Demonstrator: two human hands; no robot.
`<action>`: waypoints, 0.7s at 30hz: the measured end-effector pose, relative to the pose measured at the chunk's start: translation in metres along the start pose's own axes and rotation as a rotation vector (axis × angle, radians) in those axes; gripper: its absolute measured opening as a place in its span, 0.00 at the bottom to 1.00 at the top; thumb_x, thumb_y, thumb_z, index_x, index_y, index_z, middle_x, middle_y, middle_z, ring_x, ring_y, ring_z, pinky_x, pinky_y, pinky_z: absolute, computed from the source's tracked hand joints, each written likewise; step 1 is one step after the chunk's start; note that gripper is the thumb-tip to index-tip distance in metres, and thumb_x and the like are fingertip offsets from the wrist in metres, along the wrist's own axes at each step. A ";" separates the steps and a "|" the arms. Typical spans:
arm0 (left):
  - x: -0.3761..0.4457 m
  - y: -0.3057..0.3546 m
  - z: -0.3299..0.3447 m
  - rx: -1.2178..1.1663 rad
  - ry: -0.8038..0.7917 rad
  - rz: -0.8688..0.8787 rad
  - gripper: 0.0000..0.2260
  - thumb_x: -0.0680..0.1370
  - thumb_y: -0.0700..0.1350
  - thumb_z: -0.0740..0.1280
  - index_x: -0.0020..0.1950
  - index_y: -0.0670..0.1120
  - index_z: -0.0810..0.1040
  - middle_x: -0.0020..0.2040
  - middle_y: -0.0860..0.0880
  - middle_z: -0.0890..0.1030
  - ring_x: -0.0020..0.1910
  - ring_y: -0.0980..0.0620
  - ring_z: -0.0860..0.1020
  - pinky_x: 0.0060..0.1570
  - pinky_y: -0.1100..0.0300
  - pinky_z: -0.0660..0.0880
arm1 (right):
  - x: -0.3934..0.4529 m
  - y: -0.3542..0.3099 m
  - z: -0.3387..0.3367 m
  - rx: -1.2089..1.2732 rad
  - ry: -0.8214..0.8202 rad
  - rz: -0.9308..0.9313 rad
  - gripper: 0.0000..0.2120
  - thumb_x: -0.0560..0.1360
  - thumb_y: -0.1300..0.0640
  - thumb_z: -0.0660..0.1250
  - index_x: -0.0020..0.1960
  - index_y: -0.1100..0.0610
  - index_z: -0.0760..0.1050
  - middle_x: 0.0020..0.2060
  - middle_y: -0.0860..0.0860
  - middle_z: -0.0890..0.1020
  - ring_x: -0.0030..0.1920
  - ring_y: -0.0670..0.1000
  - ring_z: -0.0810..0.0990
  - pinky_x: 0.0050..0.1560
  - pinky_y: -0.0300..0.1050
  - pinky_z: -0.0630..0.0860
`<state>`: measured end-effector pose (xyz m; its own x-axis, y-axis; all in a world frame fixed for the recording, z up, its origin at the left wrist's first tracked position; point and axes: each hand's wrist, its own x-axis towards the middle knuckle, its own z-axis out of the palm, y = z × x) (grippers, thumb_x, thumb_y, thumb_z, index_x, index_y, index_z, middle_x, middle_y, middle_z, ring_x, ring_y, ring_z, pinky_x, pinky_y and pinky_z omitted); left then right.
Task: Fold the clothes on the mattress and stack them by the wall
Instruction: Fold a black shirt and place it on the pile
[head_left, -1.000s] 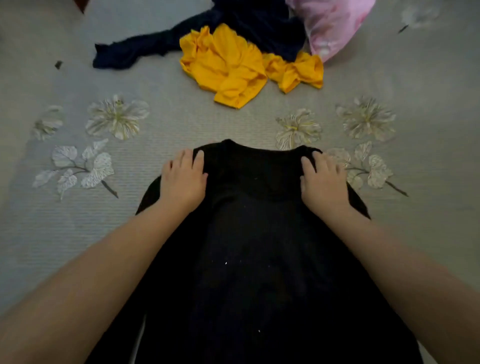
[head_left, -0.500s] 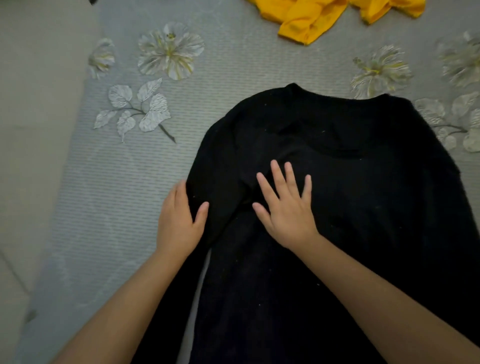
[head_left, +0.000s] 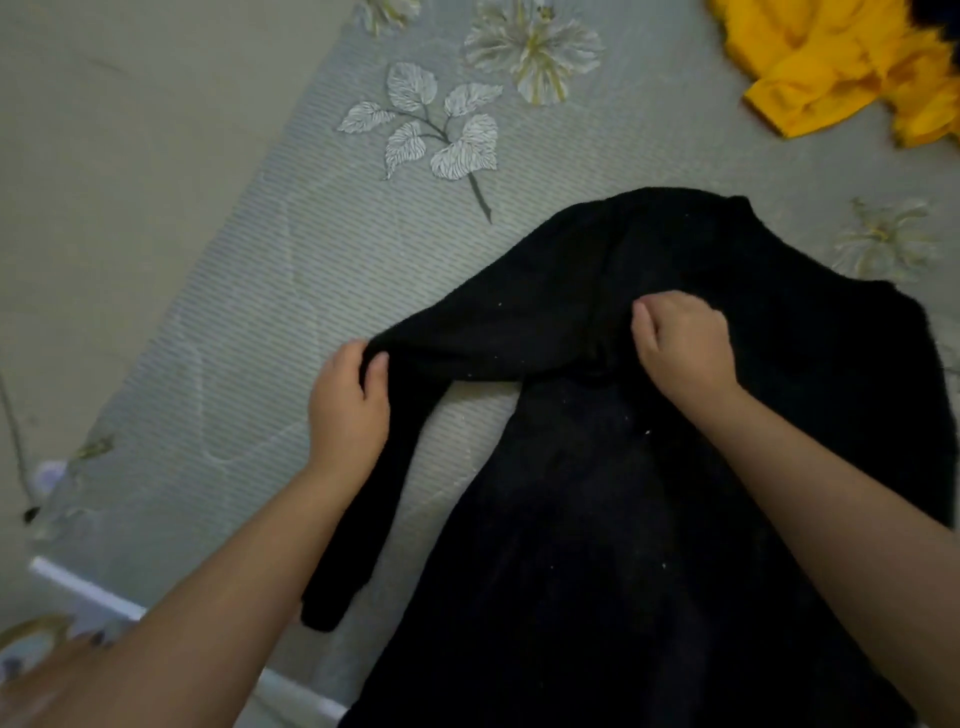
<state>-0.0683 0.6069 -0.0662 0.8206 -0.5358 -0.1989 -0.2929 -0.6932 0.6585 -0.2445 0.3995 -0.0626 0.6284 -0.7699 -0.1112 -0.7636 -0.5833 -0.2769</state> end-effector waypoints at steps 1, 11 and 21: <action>0.012 0.005 0.000 0.006 0.068 -0.005 0.09 0.78 0.38 0.60 0.52 0.33 0.75 0.48 0.34 0.77 0.48 0.41 0.75 0.46 0.57 0.64 | 0.015 0.002 -0.008 -0.033 0.020 -0.015 0.15 0.78 0.59 0.56 0.43 0.67 0.76 0.43 0.62 0.79 0.46 0.62 0.76 0.44 0.50 0.67; 0.038 -0.012 0.035 0.343 0.004 0.115 0.19 0.71 0.44 0.57 0.53 0.32 0.76 0.48 0.34 0.78 0.44 0.35 0.78 0.45 0.41 0.73 | 0.149 0.015 -0.010 -0.316 -0.351 0.059 0.18 0.78 0.57 0.59 0.65 0.61 0.68 0.62 0.62 0.72 0.62 0.61 0.69 0.63 0.55 0.65; 0.049 -0.012 0.036 0.405 -0.076 0.129 0.23 0.73 0.48 0.55 0.56 0.32 0.75 0.51 0.33 0.78 0.47 0.34 0.78 0.45 0.39 0.73 | 0.162 0.019 -0.001 -0.327 -0.027 0.148 0.12 0.78 0.59 0.57 0.54 0.66 0.72 0.54 0.63 0.75 0.56 0.63 0.71 0.61 0.55 0.63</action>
<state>-0.0426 0.5715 -0.1103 0.7308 -0.6537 -0.1967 -0.5720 -0.7436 0.3461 -0.1574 0.2633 -0.0849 0.5080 -0.8476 -0.1533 -0.8509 -0.5215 0.0635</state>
